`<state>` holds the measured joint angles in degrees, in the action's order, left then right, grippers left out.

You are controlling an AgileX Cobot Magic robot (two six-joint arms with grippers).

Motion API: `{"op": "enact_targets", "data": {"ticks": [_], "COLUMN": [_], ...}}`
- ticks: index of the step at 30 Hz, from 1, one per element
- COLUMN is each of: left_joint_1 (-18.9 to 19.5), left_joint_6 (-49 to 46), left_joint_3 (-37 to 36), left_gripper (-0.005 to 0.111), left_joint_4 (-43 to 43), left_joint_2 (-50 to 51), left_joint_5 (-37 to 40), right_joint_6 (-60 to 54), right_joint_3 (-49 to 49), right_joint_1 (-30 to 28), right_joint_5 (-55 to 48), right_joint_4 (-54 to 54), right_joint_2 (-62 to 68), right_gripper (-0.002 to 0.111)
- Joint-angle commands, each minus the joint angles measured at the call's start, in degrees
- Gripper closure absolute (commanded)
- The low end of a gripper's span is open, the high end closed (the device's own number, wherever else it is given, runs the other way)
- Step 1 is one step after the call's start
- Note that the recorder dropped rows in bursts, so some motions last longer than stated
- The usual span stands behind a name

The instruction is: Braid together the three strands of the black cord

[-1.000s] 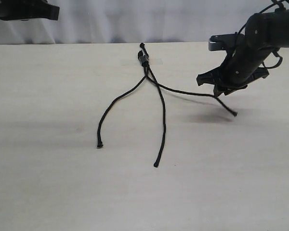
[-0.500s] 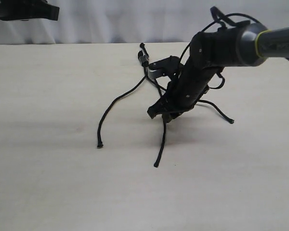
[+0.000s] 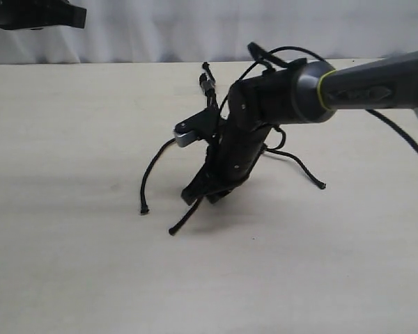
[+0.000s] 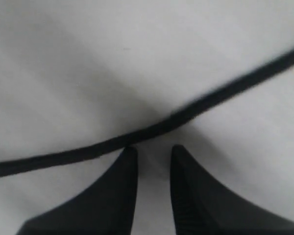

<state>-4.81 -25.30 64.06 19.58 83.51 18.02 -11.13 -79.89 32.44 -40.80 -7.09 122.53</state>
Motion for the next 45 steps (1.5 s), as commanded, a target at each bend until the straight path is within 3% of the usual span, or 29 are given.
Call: {"op": "enact_targets", "data": {"ticks": [1,6,14,19,23,26,29,37,45], "left_joint_1": [-0.23,-0.23,-0.76,-6.02,-12.23,-15.64,-17.41,-23.38,-24.77], "left_joint_6": [-0.01,-0.01,-0.01,-0.77,-1.48,-1.62,-1.62,-2.03,-1.90], "left_joint_3": [-0.59,-0.59,-0.59,-0.59,-0.59,0.06,0.69,1.07,9.26], "left_gripper": [0.107,0.107,0.107,0.106,0.092,0.076,0.068,0.067,0.067], "left_joint_4": [0.62,0.71,1.41,2.33,2.12,2.12,2.12,1.57,0.65], "left_joint_2": [-0.08,-0.08,-0.08,0.01,2.08,5.42,9.49,21.66,33.29], "left_joint_5": [0.00,1.00,3.98,6.35,6.63,6.37,6.26,0.25,8.31], "right_joint_6": [-1.04,0.58,13.21,16.81,15.04,11.13,9.79,9.79,9.66], "right_joint_3": [-1.48,-4.04,-4.04,-3.77,-3.77,-3.77,-3.77,-3.88,-3.88], "right_joint_1": [3.74,2.63,-6.76,-12.37,-16.06,-17.67,-18.17,-20.63,-21.14], "right_joint_5": [-1.62,-3.81,-2.81,-2.81,-2.32,-2.23,-1.02,-1.03,-1.03], "right_joint_4": [0.32,2.84,11.03,14.63,13.46,11.24,11.51,11.43,11.60], "right_joint_2": [0.15,-3.37,-6.61,-5.59,-4.73,-3.70,-2.41,-1.93,-1.93], "right_gripper": [0.085,0.085,0.081,0.059,0.047,0.047,0.047,0.047,0.047]}}
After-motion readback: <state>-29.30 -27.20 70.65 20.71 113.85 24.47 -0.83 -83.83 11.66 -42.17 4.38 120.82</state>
